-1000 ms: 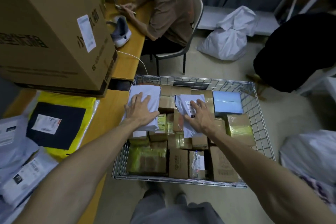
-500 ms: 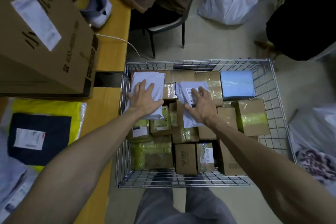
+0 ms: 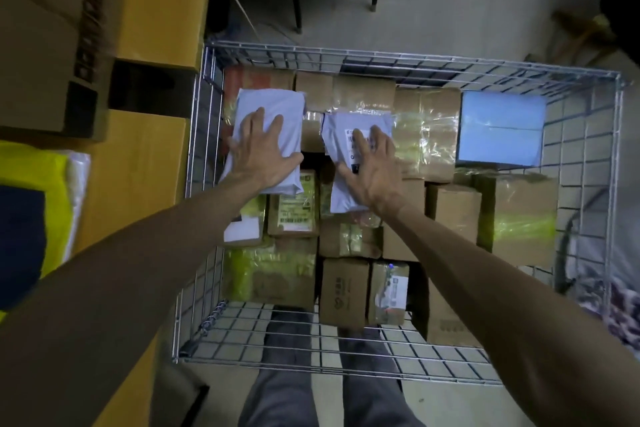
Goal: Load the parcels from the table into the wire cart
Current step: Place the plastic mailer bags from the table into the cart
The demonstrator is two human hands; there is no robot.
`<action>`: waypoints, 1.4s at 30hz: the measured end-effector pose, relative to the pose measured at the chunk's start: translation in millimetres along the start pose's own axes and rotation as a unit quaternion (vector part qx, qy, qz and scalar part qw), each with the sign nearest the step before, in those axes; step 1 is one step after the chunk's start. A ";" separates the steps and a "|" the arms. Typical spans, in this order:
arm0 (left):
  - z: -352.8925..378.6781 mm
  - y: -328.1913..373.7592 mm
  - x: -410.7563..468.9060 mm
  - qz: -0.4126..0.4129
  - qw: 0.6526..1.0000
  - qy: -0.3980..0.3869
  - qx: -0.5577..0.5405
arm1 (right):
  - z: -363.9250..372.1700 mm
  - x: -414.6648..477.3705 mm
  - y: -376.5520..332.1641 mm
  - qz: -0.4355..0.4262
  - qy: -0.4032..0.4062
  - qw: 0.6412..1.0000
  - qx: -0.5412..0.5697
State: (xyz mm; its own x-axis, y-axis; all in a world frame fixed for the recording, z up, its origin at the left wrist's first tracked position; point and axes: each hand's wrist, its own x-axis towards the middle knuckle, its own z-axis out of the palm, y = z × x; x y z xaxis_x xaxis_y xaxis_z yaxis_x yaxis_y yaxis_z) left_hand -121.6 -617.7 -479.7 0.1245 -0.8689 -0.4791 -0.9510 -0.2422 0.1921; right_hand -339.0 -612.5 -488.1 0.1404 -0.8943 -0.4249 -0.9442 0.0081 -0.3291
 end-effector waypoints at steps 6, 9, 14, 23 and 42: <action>19.5 -21.4 43.2 0.016 0.999 0.047 -0.009 | 21.4 53.9 -9.7 0.006 0.018 1.000 -0.012; 23.0 -20.8 68.5 0.028 0.997 0.070 -0.001 | 30.2 85.1 -16.8 0.009 0.028 0.999 -0.013; 39.1 -30.5 81.7 0.060 0.994 0.090 0.003 | 49.5 117.1 -37.4 0.006 0.011 1.000 0.016; 40.4 -44.8 89.8 0.070 0.996 0.057 -0.007 | 66.5 140.3 -39.7 -0.016 -0.042 0.998 -0.045; -40.4 -38.4 -29.3 0.065 0.995 -0.018 -0.073 | -36.1 3.5 -65.3 -0.061 -0.093 0.985 -0.134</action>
State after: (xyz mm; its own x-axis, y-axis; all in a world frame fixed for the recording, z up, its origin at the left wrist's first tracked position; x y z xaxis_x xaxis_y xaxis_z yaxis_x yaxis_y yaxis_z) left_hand -77.4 -600.4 -438.5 -0.0097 -0.8813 -0.4725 -0.9067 -0.1915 0.3758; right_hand -287.5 -632.4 -437.6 0.2855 -0.7837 -0.5516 -0.9584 -0.2347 -0.1626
